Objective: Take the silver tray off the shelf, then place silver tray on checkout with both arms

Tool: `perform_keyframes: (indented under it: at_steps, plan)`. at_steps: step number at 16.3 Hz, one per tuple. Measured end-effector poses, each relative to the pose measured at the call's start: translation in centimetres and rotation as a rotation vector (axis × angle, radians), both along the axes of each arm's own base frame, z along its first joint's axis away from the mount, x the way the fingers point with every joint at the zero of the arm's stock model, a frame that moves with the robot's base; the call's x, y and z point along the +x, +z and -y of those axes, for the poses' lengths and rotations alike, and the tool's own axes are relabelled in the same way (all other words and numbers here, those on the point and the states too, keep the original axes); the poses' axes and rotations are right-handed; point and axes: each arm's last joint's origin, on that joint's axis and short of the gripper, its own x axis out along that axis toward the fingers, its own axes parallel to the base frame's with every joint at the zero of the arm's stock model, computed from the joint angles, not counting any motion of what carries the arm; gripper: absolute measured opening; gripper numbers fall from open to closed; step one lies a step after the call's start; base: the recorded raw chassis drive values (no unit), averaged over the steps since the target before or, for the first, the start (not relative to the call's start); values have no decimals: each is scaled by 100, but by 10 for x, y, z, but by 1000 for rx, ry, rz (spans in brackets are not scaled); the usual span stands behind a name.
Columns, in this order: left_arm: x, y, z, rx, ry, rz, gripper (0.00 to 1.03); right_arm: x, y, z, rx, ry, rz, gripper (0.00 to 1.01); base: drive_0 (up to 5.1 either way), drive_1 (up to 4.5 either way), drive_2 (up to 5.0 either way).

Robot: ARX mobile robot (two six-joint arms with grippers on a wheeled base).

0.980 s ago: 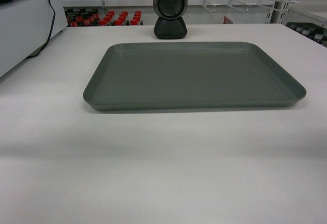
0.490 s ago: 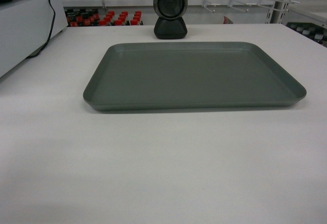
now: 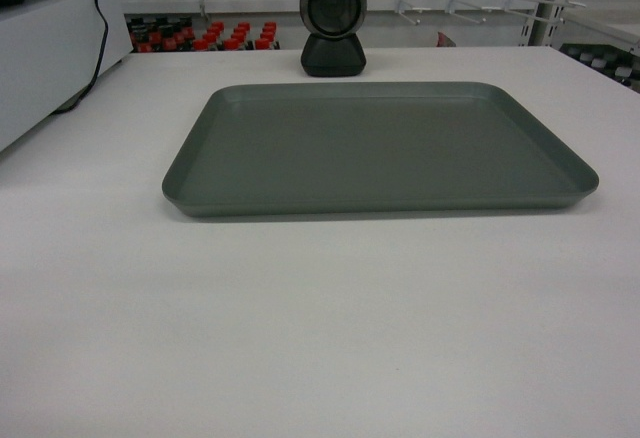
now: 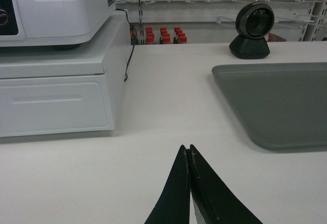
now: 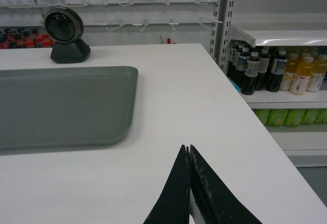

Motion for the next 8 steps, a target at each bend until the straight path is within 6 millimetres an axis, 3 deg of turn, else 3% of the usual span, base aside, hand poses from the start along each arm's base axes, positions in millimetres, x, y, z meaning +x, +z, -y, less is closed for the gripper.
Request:
perform_keyframes:
  at_steps: [5,8]
  plan:
    - [-12,-11,0,0,0,0,2,-13,-9,0,0,0,22,2,0,0,0]
    - [-20,-8,0,0,0,23,2,-21,-8,0,0,0,26,2,0,0,0]
